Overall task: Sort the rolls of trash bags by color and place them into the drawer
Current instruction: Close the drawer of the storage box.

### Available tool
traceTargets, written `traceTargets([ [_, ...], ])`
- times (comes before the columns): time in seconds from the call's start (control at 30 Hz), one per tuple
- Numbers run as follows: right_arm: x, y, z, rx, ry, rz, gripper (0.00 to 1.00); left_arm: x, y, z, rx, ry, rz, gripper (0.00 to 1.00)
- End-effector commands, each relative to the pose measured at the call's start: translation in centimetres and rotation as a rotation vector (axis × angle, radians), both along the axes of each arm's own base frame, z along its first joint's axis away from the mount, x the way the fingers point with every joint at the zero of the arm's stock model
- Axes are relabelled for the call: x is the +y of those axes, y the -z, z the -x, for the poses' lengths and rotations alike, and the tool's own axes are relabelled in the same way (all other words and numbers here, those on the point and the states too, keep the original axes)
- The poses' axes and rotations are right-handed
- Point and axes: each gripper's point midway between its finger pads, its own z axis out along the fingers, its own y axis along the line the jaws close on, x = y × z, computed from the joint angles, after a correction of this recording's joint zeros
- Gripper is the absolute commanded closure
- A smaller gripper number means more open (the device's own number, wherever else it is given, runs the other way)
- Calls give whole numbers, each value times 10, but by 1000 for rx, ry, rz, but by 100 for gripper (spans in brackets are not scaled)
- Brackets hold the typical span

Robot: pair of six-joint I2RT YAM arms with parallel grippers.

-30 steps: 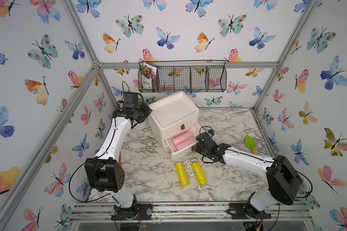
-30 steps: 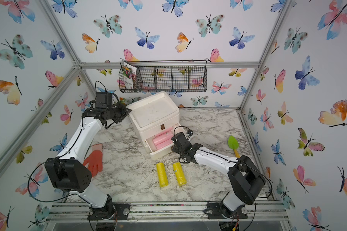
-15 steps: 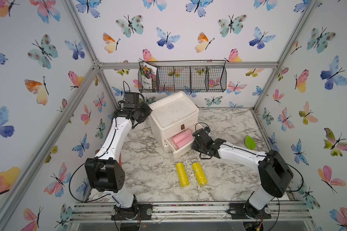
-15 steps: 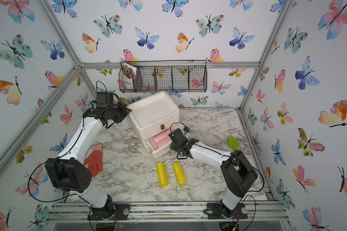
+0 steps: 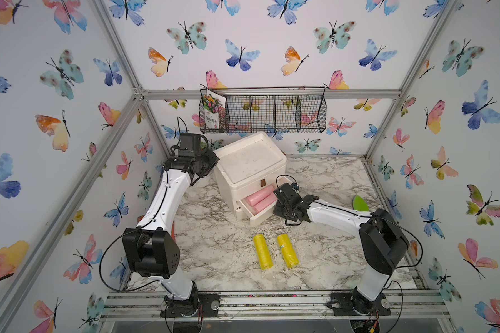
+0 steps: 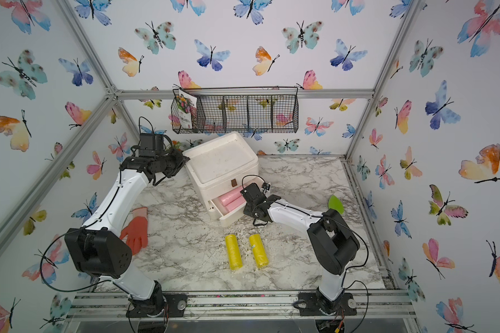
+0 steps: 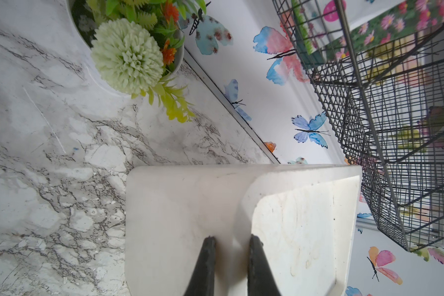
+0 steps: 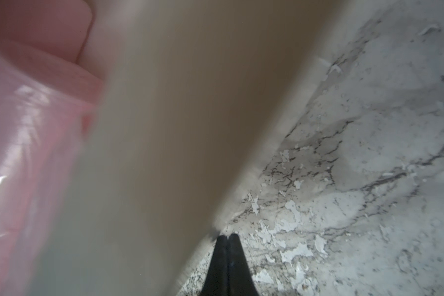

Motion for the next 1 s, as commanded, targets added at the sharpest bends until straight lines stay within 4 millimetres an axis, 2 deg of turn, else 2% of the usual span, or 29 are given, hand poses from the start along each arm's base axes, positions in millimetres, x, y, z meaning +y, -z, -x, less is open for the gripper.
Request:
traceTargets([
  [0.0,62,-74,-26,-186,-69,-345,98,-18,55,14,182,31,30,96],
  [0.2,67,-93,-20,-207,-92,-413,97,-21,56,12,180,34,39,96],
  [0.53,107,-104,-10,-210,-189,-501,97,-23,56,14,180,34,40,96],
  [0.83,110,-90,-15,-211,-193,-435,96,-24,54,14,176,38,45,96],
  [0.97,110,-93,-12,-207,-207,-444,96,-23,54,15,175,39,40,96],
])
